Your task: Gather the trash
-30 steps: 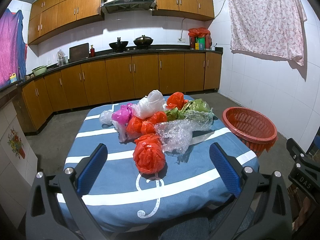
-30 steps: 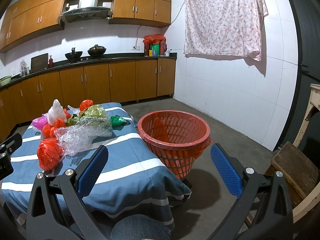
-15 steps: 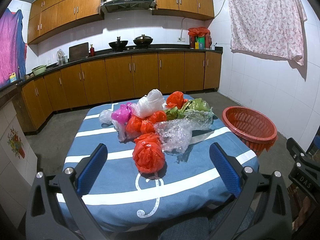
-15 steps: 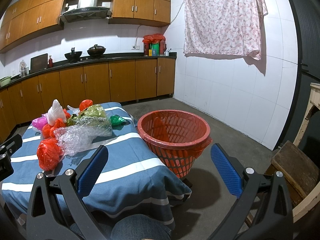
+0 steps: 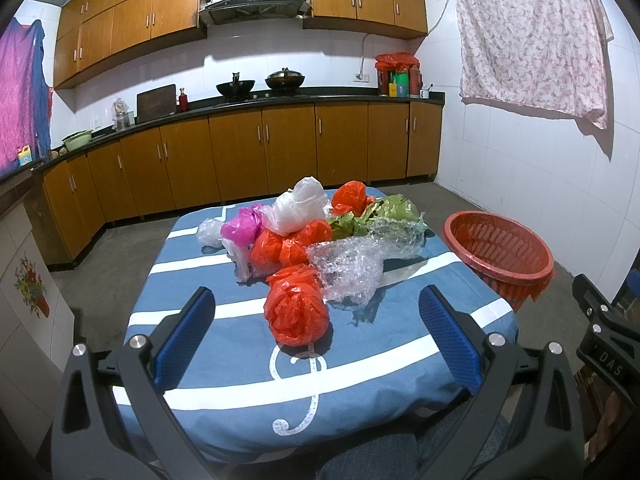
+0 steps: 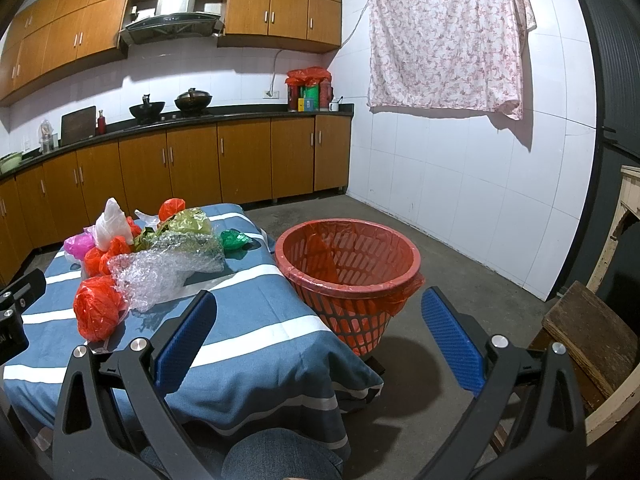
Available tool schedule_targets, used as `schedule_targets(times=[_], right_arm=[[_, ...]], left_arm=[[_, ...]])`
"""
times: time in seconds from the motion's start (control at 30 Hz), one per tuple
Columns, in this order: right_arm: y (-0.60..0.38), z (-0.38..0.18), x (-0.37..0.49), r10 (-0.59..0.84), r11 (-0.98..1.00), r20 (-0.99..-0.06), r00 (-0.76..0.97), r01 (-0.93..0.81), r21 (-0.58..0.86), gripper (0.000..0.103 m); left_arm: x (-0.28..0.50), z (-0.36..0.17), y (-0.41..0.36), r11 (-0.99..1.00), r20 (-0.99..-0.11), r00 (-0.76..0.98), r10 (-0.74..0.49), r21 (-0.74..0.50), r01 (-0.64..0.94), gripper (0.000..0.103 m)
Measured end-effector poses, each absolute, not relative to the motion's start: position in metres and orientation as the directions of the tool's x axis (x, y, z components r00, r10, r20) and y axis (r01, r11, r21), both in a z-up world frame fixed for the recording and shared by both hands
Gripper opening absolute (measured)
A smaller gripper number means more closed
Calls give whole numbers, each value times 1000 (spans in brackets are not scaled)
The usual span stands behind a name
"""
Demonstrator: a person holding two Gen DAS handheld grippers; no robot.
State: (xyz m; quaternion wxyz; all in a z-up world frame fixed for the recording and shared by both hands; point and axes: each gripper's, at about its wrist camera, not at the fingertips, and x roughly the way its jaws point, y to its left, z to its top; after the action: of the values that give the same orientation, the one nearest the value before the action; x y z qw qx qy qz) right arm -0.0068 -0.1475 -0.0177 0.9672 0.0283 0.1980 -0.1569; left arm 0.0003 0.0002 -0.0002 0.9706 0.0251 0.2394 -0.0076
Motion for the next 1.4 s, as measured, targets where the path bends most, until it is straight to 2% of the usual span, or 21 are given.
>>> schedule_targets(times=[1.2, 1.4], right_arm=[[-152, -19, -6, -289, 949, -398, 871, 316, 2, 101], [-161, -24, -2, -284, 945, -413, 865, 326, 32, 101]], left_arm=[[-1, -8, 7, 999, -474, 880, 8, 36, 10, 99], [16, -19, 31, 999, -519, 854, 39, -10, -51, 99]])
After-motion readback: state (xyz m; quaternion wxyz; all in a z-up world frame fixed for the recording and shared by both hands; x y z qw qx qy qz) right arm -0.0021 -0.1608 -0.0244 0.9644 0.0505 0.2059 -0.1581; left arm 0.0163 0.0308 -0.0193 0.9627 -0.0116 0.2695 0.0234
